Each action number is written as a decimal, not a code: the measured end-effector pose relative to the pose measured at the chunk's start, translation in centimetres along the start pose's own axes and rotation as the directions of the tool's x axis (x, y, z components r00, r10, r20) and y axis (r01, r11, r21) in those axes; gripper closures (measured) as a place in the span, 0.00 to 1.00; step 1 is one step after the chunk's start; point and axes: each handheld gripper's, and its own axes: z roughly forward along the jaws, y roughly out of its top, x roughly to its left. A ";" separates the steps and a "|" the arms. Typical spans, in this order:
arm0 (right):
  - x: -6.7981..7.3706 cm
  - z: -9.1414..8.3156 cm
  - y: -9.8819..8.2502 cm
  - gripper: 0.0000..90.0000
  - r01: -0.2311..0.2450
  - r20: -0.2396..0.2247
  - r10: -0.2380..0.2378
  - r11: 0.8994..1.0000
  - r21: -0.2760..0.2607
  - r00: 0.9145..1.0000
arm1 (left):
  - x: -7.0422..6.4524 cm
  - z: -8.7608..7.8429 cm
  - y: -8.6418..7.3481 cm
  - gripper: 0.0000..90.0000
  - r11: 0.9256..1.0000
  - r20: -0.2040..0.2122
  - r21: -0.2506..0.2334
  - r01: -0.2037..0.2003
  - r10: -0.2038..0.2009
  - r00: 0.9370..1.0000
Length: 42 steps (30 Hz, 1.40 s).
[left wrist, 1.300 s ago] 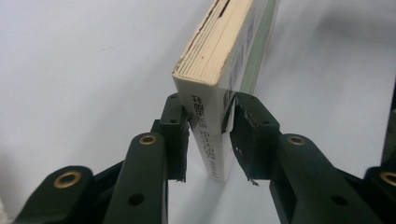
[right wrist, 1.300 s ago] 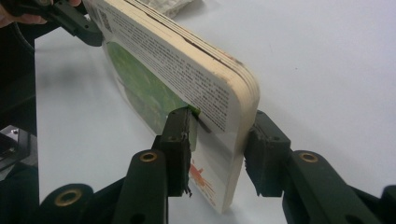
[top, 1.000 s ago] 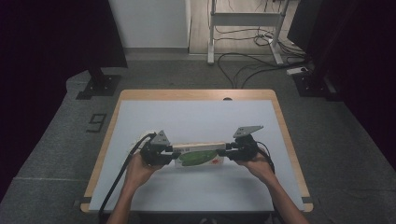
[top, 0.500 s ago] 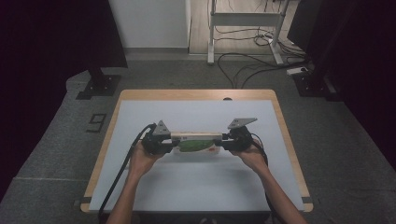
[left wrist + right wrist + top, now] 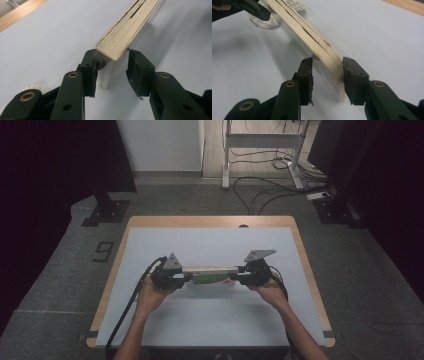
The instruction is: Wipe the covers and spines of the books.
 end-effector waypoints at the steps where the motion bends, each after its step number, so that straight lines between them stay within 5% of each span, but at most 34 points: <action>1: 0.1 -0.1 -0.1 0.67 0.001 -0.002 -0.001 1.000 0.003 1.000 | -0.1 -0.1 -0.1 0.66 1.000 0.003 -0.002 0.002 -0.002 1.000; 24: 2.5 -0.9 -2.8 0.44 -0.019 -0.043 0.020 1.000 0.019 0.999 | -3.0 -1.0 -2.8 0.52 0.999 0.063 -0.038 0.004 -0.002 0.998; 32: 3.5 -0.8 -3.7 0.37 -0.031 -0.040 0.032 0.999 0.033 0.999 | -3.9 -0.9 -3.8 0.43 0.998 0.094 -0.036 0.060 -0.056 0.994; 42: 4.5 -0.6 -5.1 0.32 -0.021 -0.026 0.022 0.998 0.055 0.999 | -4.8 -0.3 -5.1 0.33 0.995 0.082 -0.012 0.094 -0.093 0.992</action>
